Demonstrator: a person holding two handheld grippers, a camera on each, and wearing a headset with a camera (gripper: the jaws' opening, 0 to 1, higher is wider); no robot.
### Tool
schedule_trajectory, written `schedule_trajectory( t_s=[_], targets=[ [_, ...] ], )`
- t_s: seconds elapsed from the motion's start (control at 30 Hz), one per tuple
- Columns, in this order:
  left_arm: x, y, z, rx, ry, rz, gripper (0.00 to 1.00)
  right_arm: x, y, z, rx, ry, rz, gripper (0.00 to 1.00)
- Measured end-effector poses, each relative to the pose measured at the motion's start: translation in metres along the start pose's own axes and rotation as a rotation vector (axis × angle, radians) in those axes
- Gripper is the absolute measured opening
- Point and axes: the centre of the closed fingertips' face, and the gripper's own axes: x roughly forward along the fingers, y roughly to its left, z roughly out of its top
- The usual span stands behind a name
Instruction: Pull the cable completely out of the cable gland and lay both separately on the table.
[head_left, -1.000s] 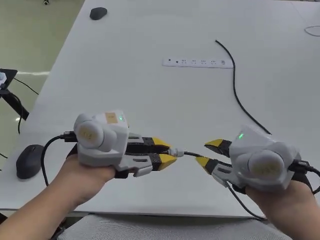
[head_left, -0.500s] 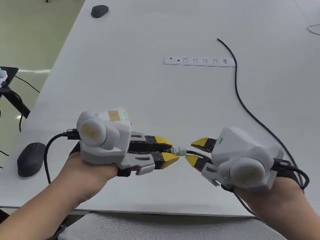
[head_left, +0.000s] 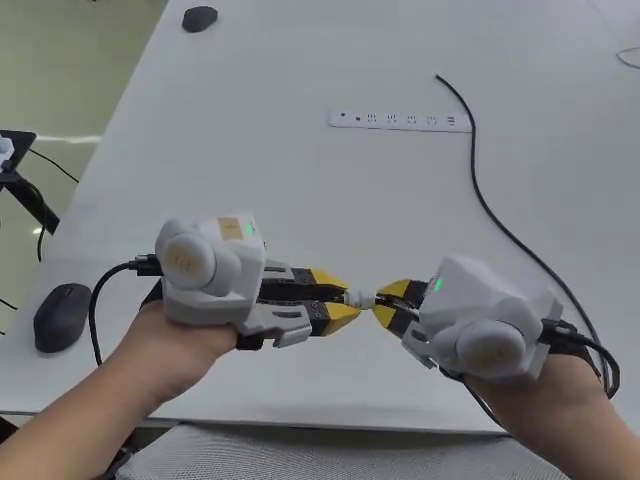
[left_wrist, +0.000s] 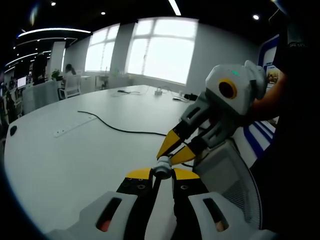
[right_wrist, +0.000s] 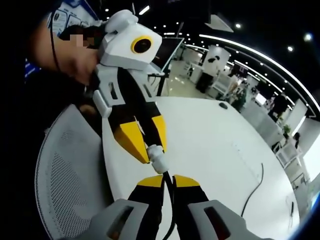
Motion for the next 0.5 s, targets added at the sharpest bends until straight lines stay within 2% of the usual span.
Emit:
schedule_trajectory(
  t_s=[0.17, 0.27, 0.4, 0.5],
  targets=[
    [0.0, 0.003, 0.003, 0.014, -0.012, 0.007, 0.15, 0.001, -0.006, -0.002, 0.042, -0.006, -0.013, 0.0],
    [0.0, 0.005, 0.005, 0.01, -0.016, 0.006, 0.15, 0.0, -0.012, -0.005, 0.105, -0.014, -0.02, 0.0],
    [0.0, 0.007, 0.007, 0.017, -0.02, 0.008, 0.15, 0.001, -0.016, -0.009, 0.133, -0.01, -0.026, 0.0],
    [0.0, 0.009, 0.009, 0.017, -0.026, 0.01, 0.15, 0.0, -0.023, -0.014, 0.212, -0.014, -0.059, 0.0]
  ],
)
